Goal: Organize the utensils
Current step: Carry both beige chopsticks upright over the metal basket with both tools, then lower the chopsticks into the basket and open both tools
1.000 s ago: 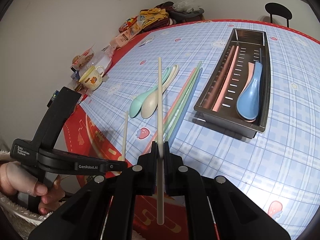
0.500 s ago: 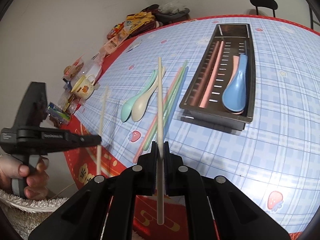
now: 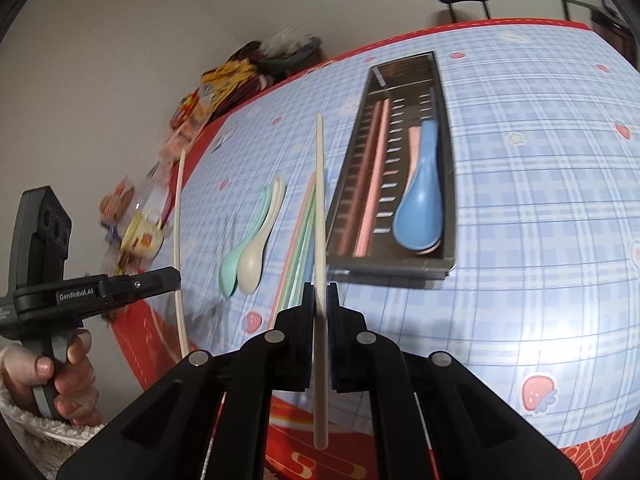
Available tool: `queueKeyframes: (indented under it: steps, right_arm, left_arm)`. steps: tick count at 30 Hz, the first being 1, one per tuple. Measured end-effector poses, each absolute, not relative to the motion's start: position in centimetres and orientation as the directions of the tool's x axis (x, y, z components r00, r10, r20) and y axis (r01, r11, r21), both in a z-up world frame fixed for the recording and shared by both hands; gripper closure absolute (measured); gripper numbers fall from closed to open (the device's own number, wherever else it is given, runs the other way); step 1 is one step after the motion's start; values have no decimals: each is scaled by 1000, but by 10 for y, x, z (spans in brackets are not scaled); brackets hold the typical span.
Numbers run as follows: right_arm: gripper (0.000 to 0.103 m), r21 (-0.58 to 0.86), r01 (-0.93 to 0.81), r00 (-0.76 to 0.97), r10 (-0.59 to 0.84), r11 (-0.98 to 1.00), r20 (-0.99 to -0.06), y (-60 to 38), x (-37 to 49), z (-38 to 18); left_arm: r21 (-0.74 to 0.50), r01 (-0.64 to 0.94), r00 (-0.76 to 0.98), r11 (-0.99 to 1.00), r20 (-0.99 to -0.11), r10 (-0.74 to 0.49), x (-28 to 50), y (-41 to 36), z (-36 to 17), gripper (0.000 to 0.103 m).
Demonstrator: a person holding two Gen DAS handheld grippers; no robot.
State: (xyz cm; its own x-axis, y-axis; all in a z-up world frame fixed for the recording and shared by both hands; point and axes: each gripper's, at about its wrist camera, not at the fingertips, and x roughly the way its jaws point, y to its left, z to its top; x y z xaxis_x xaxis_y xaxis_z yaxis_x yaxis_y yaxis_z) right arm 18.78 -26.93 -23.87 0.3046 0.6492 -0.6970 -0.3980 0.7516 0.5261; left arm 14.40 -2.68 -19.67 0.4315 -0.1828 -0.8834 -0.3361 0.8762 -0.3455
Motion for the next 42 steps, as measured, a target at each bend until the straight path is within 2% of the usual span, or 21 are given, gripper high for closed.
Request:
queueKeyframes:
  steps: [13, 18, 28, 42]
  right_arm:
    - [97, 534, -224, 394, 576, 816, -716, -297, 220, -227]
    - [96, 522, -192, 407, 551, 831, -728, -297, 240, -226]
    - [96, 510, -161, 412, 527, 845, -743, -295, 269, -232]
    - [96, 505, -170, 377, 529, 846, -760, -278, 299, -247]
  left_arm:
    - [-457, -58, 383, 888, -831, -403, 226, -68, -198, 93]
    - [-495, -14, 346, 869, -818, -460, 270, -80, -204, 93]
    - [-498, -93, 257, 862, -848, -463, 336, -79, -243, 93]
    - [-504, -133, 208, 853, -856, -473, 350, -92, -269, 93]
